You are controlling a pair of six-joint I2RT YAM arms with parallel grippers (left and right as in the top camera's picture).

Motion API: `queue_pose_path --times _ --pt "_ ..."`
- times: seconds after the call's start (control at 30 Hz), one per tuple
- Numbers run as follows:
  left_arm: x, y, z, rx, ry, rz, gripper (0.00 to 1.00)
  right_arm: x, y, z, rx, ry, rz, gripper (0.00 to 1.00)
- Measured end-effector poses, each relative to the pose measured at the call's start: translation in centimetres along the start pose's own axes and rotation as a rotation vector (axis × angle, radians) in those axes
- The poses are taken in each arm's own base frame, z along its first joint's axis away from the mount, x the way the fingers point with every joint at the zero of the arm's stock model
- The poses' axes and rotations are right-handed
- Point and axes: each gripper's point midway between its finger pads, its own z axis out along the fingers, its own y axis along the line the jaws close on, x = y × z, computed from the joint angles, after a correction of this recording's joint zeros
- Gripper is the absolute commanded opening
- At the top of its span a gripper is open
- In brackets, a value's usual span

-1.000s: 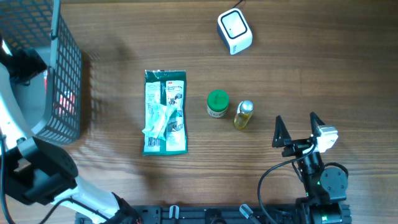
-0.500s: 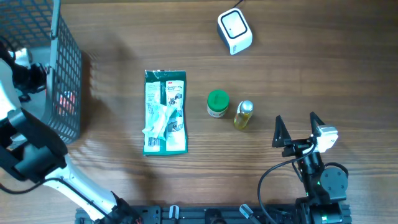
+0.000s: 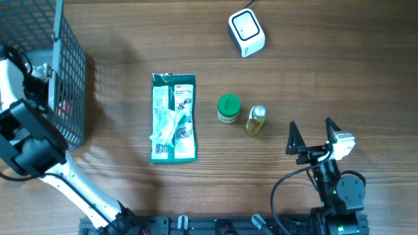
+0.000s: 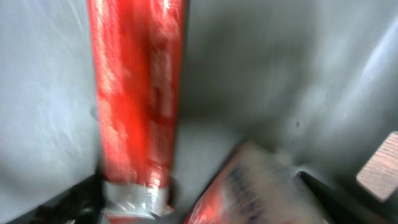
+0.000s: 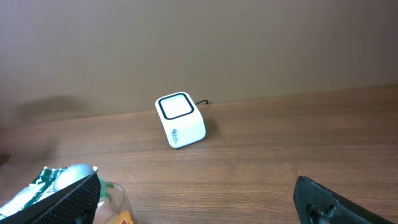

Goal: Scan the item barcode
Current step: 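Reach the left gripper into the basket and grasp the red-orange packets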

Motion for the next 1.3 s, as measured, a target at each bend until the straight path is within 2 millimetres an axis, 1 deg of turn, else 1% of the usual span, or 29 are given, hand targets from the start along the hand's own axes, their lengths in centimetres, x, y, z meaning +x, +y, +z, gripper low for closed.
queue_pose_path --times 0.13,0.2,0.27,0.33,0.37,0.47,0.5,0.57,0.6,0.7,0.8,0.87,0.9,0.93,0.97,1.0,1.03,1.07,1.1,1.17,1.2,1.23,1.3 --pt "-0.7 0.7 -0.1 -0.003 -0.035 -0.025 0.73 0.0 0.0 0.0 0.0 0.0 0.0 1.0" --pt "-0.9 1.3 -0.2 -0.002 -0.049 -0.06 0.77 0.0 0.0 0.0 0.0 0.0 0.0 1.0" --pt "-0.8 1.8 -0.2 0.0 -0.05 -0.079 0.79 0.0 0.0 0.0 0.0 0.0 0.0 1.0" --pt "-0.7 2.1 -0.3 0.008 -0.05 -0.094 0.85 0.0 0.0 0.0 0.0 0.0 0.0 1.0" --pt "-0.7 2.0 -0.3 0.017 -0.052 -0.098 0.88 0.0 0.0 0.0 0.0 0.0 0.0 1.0" --pt "-0.9 1.6 -0.4 0.039 -0.062 -0.104 0.88 0.0 0.0 0.0 0.0 0.0 0.0 1.0" --pt "-1.1 1.5 -0.4 0.046 -0.066 -0.103 0.93 0.0 0.0 0.0 0.0 0.0 0.0 1.0" --pt "-1.0 1.2 -0.5 0.06 -0.065 -0.109 0.96 0.0 0.0 0.0 0.0 0.0 0.0 1.0" --pt "-0.9 1.1 -0.5 0.065 -0.061 -0.115 1.0 0.0 0.0 0.0 0.0 0.0 0.0 1.0" --pt "-0.1 0.8 -0.6 0.076 -0.025 -0.179 1.0 0.0 0.0 0.0 0.0 0.0 0.0 1.0" --pt "0.0 0.7 -0.8 0.081 -0.023 -0.222 1.0 0.0 0.0 0.0 0.0 0.0 0.0 1.0" --pt "-0.3 0.7 -1.8 0.079 -0.049 -0.238 0.98 0.0 0.0 0.0 0.0 0.0 0.0 1.0" --pt "-0.4 0.6 -2.6 0.078 -0.069 -0.245 0.94 0.0 0.0 0.0 0.0 0.0 0.0 0.99" --pt "-0.5 0.5 -3.4 0.075 -0.086 -0.25 0.93 0.0 0.0 0.0 0.0 0.0 0.0 0.99" --pt "-0.6 0.4 -4.8 0.073 -0.114 -0.256 0.84 0.0 0.0 0.0 0.0 0.0 0.0 1.0" --pt "-0.4 0.1 -6.5 0.069 -0.142 -0.256 0.8 0.0 0.0 0.0 0.0 0.0 0.0 1.0" --pt "-0.2 0.0 -7.4 0.069 -0.153 -0.264 0.78 0.0 0.0 0.0 0.0 0.0 0.0 1.0" --pt "0.0 -0.1 -8.0 0.069 -0.158 -0.268 0.75 0.0 0.0 0.0 0.0 0.0 0.0 1.0" --pt "0.1 -0.2 -8.2 0.069 -0.159 -0.272 0.75 0.0 0.0 0.0 0.0 0.0 0.0 1.0" --pt "0.2 -0.2 -8.2 0.07 -0.157 -0.283 0.75 0.0 0.0 0.0 0.0 0.0 0.0 1.0" --pt "0.6 -0.2 -7.1 0.072 -0.141 -0.289 0.75 0.0 0.0 0.0 0.0 0.0 0.0 1.0" --pt "0.8 -0.2 -6.6 0.073 -0.131 -0.292 0.75 0.0 0.0 0.0 0.0 0.0 0.0 1.0" --pt "1.6 -0.2 -4.5 0.078 -0.101 -0.3 0.73 0.0 0.0 0.0 0.0 0.0 0.0 1.0"
